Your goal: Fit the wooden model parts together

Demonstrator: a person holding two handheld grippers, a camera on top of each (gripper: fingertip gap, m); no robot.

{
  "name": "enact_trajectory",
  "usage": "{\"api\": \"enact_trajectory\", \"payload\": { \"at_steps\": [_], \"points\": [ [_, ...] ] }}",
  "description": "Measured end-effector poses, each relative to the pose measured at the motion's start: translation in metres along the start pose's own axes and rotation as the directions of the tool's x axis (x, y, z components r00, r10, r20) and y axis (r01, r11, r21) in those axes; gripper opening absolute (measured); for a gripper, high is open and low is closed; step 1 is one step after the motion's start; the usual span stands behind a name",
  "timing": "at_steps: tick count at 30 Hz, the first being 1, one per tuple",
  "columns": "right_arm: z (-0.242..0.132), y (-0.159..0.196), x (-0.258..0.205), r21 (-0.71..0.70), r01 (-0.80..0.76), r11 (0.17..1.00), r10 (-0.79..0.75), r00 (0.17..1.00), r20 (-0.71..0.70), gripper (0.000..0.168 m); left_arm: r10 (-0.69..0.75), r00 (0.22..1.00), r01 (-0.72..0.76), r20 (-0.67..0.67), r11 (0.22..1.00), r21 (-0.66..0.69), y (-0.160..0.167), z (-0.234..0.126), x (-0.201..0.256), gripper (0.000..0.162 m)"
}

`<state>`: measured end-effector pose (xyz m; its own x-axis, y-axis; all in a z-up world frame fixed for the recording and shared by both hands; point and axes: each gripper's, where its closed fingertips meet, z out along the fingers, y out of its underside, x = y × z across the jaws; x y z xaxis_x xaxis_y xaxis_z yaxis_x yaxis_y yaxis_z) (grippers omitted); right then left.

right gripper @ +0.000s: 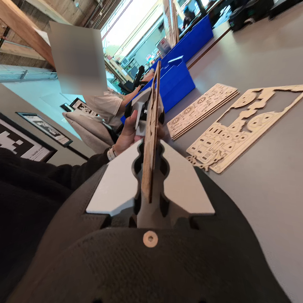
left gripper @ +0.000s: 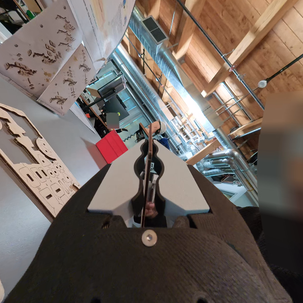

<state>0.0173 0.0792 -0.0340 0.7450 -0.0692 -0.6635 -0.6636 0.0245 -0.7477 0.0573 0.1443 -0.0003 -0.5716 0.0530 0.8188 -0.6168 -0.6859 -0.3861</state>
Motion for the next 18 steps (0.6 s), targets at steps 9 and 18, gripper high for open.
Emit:
{"api": "enact_trajectory", "payload": {
  "at_steps": [9,18],
  "points": [
    [-0.001,-0.001,-0.001,-0.013,0.072,0.997,-0.072,0.997,-0.018,0.001,-0.008,0.999,0.009,-0.039,1.000,0.023,0.000,0.003,0.005,0.007],
    [-0.037,-0.051,0.012,0.291,-0.002,0.957,0.019,0.998,-0.057,0.001,0.131,0.988,-0.130,0.081,0.991,-0.015,0.002,0.006,-0.002,0.035]
  ]
}}
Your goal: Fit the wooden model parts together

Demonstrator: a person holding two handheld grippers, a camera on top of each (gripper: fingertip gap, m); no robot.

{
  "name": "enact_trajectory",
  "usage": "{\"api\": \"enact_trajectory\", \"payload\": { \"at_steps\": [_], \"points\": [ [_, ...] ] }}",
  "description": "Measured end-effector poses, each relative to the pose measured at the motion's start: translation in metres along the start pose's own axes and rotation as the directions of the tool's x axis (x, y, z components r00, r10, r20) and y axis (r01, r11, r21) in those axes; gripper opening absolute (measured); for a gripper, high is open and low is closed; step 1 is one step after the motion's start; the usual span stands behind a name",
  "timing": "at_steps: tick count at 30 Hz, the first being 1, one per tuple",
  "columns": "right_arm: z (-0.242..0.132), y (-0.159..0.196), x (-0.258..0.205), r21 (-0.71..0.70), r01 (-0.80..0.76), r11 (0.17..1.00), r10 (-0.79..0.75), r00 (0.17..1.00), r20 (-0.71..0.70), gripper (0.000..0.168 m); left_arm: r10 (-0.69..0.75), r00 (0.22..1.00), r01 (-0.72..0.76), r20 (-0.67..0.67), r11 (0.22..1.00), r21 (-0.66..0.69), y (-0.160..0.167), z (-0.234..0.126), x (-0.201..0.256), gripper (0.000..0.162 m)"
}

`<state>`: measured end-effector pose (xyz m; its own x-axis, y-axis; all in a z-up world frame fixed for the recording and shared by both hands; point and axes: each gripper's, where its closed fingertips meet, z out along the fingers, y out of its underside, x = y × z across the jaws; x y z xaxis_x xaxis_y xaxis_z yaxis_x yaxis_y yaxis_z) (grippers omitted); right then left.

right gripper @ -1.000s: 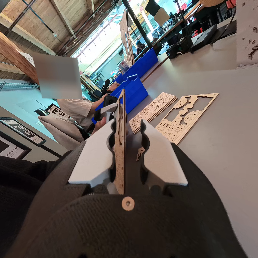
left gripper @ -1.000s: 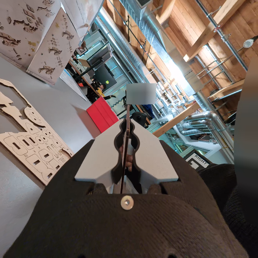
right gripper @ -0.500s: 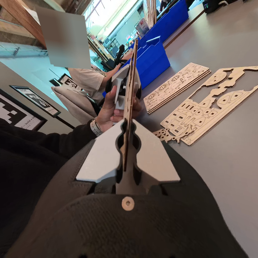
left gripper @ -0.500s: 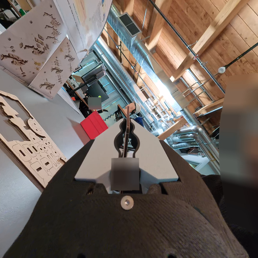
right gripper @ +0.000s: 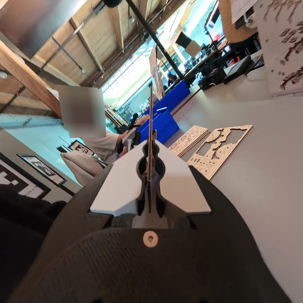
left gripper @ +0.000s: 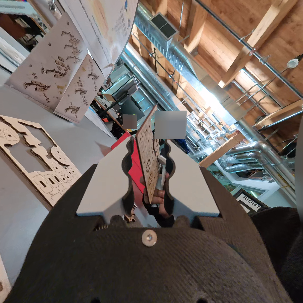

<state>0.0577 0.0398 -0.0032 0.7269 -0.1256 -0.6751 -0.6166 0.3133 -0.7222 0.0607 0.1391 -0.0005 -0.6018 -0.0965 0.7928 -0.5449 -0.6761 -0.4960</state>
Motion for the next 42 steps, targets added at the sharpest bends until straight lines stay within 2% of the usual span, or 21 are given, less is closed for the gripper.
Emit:
{"api": "enact_trajectory", "payload": {
  "at_steps": [7,10,12,14,16,18,22,24,26,28,31,33,36,39,42],
  "points": [
    [-0.001,-0.005,0.000,0.066,-0.087,0.994,0.085,0.996,0.031,0.001,-0.067,0.998,0.065,-0.014,0.993,-0.102,0.027,0.013,-0.001,0.035],
    [0.002,-0.004,-0.002,0.081,-0.088,0.993,0.086,0.996,0.032,0.001,-0.067,0.998,0.067,0.003,0.989,-0.135,0.038,0.017,-0.002,0.027],
    [0.007,0.005,-0.003,0.054,-0.034,0.998,0.034,0.999,-0.005,0.001,-0.065,0.998,0.065,0.005,0.988,-0.144,0.042,0.020,-0.001,0.005],
    [0.012,0.011,-0.004,0.031,0.022,0.999,-0.021,0.999,-0.038,0.005,-0.044,0.999,0.042,-0.011,0.993,-0.106,0.034,0.017,0.003,0.003],
    [0.018,0.025,-0.008,-0.056,0.071,0.996,-0.073,0.997,-0.032,0.010,-0.016,0.999,0.013,-0.028,0.996,-0.087,0.022,0.013,0.008,0.000],
    [0.024,0.041,-0.013,-0.144,0.107,0.984,-0.110,0.994,-0.011,0.009,0.027,0.999,-0.029,-0.028,0.998,-0.061,0.012,0.008,0.009,0.000],
    [0.030,0.058,-0.024,-0.216,0.058,0.975,-0.047,0.997,0.057,0.002,-0.039,0.997,0.037,-0.068,0.999,-0.020,0.004,0.003,0.010,0.002],
    [0.029,0.056,-0.020,-0.209,0.023,0.978,-0.013,0.999,0.046,0.001,-0.078,0.994,0.077,-0.082,0.997,-0.008,0.004,0.004,0.009,0.003],
    [0.026,0.046,-0.017,-0.164,-0.001,0.986,0.007,0.999,0.036,0.001,-0.098,0.991,0.098,-0.094,0.995,-0.002,0.006,0.006,0.010,0.007],
    [0.020,0.030,-0.013,-0.085,-0.037,0.996,0.040,0.999,0.028,0.001,-0.122,0.988,0.120,-0.098,0.992,-0.029,0.012,0.010,0.011,0.028],
    [0.010,0.009,-0.007,0.038,-0.116,0.993,0.114,0.993,0.034,0.001,-0.137,0.986,0.127,-0.095,0.987,-0.101,0.029,0.019,0.012,0.036],
    [0.007,0.003,-0.004,0.081,-0.144,0.986,0.141,0.989,0.037,0.000,-0.124,0.988,0.110,-0.089,0.982,-0.151,0.042,0.024,0.014,0.029],
    [0.012,0.007,-0.012,0.067,-0.129,0.989,0.125,0.990,0.058,0.001,-0.073,0.994,0.055,-0.085,0.978,-0.200,0.053,0.027,0.016,0.000],
    [0.017,0.016,-0.010,0.033,-0.062,0.998,0.062,0.998,-0.002,0.005,-0.009,0.997,-0.006,-0.077,0.981,-0.195,0.043,0.022,0.017,0.001],
    [0.016,0.017,-0.008,0.016,-0.016,1.000,0.017,0.999,-0.031,0.018,0.046,0.999,-0.047,-0.009,0.991,-0.122,0.011,0.007,0.009,0.000]
  ]
}}
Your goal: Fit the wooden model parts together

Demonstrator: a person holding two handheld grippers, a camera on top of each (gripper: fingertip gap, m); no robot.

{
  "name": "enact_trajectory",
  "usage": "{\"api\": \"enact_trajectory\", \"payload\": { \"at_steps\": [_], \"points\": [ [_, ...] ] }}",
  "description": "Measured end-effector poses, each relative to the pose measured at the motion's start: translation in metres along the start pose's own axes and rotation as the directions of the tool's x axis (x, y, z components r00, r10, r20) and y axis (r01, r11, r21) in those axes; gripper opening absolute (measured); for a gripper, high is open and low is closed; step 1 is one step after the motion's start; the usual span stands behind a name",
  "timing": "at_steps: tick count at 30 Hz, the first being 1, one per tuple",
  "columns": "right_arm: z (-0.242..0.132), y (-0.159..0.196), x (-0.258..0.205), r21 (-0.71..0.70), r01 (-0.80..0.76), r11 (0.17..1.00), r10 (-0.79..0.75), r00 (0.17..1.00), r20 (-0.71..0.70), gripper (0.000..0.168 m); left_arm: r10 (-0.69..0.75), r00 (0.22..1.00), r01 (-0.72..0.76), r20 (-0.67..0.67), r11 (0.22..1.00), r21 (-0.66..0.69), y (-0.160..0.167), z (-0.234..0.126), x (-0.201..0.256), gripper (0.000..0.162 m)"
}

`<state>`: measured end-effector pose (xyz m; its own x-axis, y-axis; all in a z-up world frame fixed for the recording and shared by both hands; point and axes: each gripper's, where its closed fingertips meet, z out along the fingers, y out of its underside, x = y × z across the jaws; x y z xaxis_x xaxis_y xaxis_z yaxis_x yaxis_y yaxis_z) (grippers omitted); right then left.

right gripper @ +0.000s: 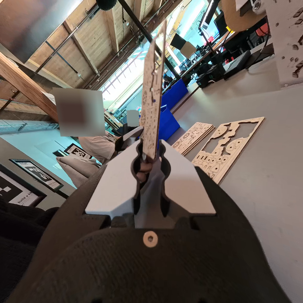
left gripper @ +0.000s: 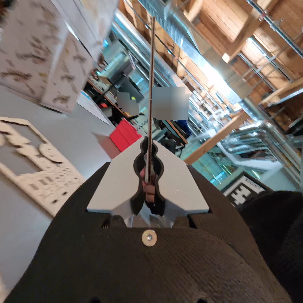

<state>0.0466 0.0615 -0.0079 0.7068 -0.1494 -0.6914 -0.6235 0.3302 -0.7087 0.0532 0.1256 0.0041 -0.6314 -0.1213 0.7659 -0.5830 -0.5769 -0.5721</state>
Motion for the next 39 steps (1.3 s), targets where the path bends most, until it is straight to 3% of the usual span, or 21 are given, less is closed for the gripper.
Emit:
{"api": "enact_trajectory", "payload": {
  "at_steps": [3,6,14,21,24,28,33,39],
  "points": [
    [-0.004,-0.005,0.002,0.021,-0.012,1.000,0.012,1.000,0.003,0.017,-0.060,0.990,0.053,0.124,0.997,0.059,-0.031,-0.036,-0.024,0.000],
    [-0.003,-0.004,0.004,0.018,-0.025,1.000,0.025,1.000,0.005,0.015,-0.201,0.940,0.228,0.275,0.971,-0.069,-0.025,-0.071,-0.052,0.000],
    [0.000,0.002,0.000,-0.020,0.037,0.999,-0.037,0.999,-0.006,0.012,0.008,0.817,0.082,0.577,0.988,-0.130,-0.032,-0.108,-0.089,0.001],
    [0.000,0.003,-0.001,-0.017,0.016,1.000,-0.016,1.000,0.006,0.011,0.003,0.770,0.070,0.638,0.994,-0.090,-0.035,-0.117,-0.102,0.002],
    [0.000,0.002,-0.001,-0.014,0.021,1.000,-0.021,1.000,0.002,0.011,0.024,0.745,0.036,0.666,0.996,-0.077,-0.039,-0.119,-0.104,0.011],
    [0.000,0.003,0.000,-0.018,0.022,1.000,-0.022,1.000,-0.002,0.011,0.097,0.679,-0.020,0.728,0.993,-0.114,-0.040,-0.123,-0.107,0.040],
    [0.001,0.004,0.002,-0.033,0.049,0.998,-0.050,0.999,-0.022,0.012,0.200,0.585,-0.107,0.786,0.980,-0.169,-0.045,-0.123,-0.107,0.062],
    [0.000,0.004,0.004,-0.046,0.080,0.996,-0.082,0.996,-0.045,0.012,0.448,0.466,-0.300,0.763,0.891,-0.340,-0.044,-0.097,-0.083,0.073]
  ]
}}
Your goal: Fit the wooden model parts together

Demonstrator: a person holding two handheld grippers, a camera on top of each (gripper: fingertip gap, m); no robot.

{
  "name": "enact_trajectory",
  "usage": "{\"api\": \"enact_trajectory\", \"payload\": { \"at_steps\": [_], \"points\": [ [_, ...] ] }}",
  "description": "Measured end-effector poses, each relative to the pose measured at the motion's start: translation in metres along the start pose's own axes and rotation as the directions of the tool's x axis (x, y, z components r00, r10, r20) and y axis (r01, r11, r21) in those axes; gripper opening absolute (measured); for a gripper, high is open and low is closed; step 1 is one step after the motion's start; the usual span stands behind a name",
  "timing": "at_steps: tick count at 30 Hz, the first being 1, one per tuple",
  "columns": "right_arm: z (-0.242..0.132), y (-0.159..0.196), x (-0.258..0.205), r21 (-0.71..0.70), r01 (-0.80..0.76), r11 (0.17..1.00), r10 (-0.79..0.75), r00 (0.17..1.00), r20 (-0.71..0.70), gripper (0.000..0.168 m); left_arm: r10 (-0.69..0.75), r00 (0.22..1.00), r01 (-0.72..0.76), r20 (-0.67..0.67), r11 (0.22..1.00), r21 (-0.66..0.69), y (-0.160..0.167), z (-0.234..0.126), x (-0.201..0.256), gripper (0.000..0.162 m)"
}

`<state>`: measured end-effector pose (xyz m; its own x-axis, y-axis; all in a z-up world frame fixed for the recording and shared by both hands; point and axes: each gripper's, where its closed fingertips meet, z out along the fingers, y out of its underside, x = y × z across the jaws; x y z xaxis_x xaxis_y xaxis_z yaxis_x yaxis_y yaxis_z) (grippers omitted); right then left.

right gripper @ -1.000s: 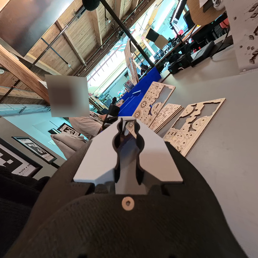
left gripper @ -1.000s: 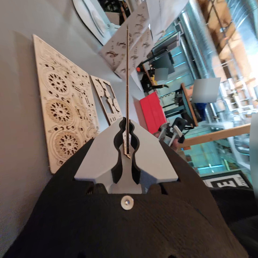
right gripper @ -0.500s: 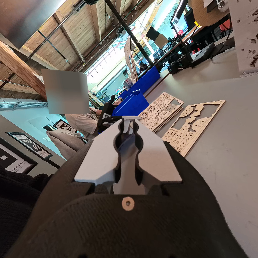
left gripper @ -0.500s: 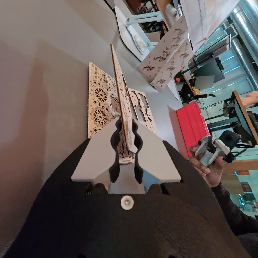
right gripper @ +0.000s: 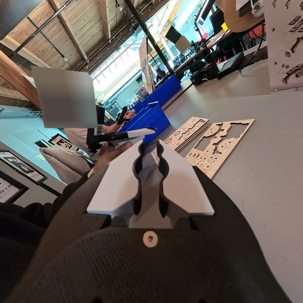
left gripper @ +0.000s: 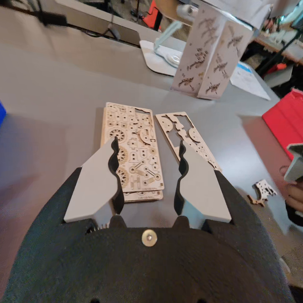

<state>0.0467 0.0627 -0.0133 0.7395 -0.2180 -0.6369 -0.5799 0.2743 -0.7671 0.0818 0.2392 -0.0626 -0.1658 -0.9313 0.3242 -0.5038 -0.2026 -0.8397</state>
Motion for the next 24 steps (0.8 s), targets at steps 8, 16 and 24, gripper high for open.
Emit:
{"api": "enact_trajectory", "payload": {
  "at_steps": [8,16,24],
  "points": [
    [-0.056,0.011,-0.021,-0.129,0.245,0.961,-0.258,0.960,-0.105,0.017,0.111,0.972,-0.145,-0.207,0.977,-0.155,0.034,0.018,0.077,0.016],
    [-0.114,0.022,-0.030,-0.041,0.043,0.998,-0.046,0.996,-0.080,0.018,0.178,0.973,-0.216,-0.150,0.931,-0.295,0.031,0.080,0.079,0.038],
    [-0.121,0.035,-0.047,-0.105,0.094,0.990,-0.104,0.990,-0.096,0.017,0.285,0.958,-0.264,-0.029,0.836,-0.482,0.042,0.127,0.062,0.040]
  ]
}}
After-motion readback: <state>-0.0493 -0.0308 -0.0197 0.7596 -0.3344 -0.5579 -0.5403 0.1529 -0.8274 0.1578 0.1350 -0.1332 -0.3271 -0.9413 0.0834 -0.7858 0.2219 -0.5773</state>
